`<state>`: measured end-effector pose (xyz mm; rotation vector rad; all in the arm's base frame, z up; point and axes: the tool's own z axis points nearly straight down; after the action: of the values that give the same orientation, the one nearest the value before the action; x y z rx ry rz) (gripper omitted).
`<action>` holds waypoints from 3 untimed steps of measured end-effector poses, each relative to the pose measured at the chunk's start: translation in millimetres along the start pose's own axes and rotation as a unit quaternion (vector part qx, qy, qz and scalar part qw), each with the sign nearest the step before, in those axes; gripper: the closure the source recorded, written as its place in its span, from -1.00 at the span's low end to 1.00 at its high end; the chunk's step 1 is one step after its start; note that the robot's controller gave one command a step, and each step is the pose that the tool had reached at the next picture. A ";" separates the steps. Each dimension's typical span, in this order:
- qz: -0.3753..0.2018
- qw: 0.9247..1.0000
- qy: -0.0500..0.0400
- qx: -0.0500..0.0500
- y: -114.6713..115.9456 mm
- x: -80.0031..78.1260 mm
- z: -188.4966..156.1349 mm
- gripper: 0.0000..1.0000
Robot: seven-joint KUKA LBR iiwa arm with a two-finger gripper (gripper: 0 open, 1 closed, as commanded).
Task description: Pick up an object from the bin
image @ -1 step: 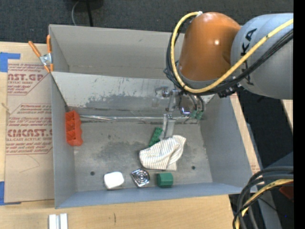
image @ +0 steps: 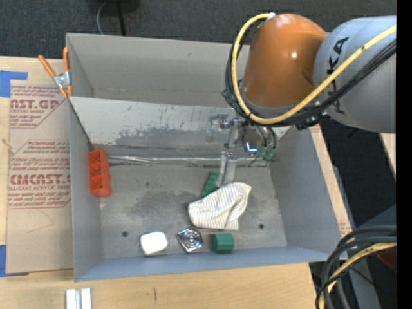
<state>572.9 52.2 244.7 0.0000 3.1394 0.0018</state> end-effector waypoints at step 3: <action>-0.029 1.000 -0.001 0.000 -29.2 31.6 115.1 -1.00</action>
Offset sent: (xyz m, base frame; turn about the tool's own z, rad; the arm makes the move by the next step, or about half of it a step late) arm -0.0354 -0.0502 -0.1747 0.0770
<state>541.6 23.2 129.5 -0.0895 3.1362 0.0012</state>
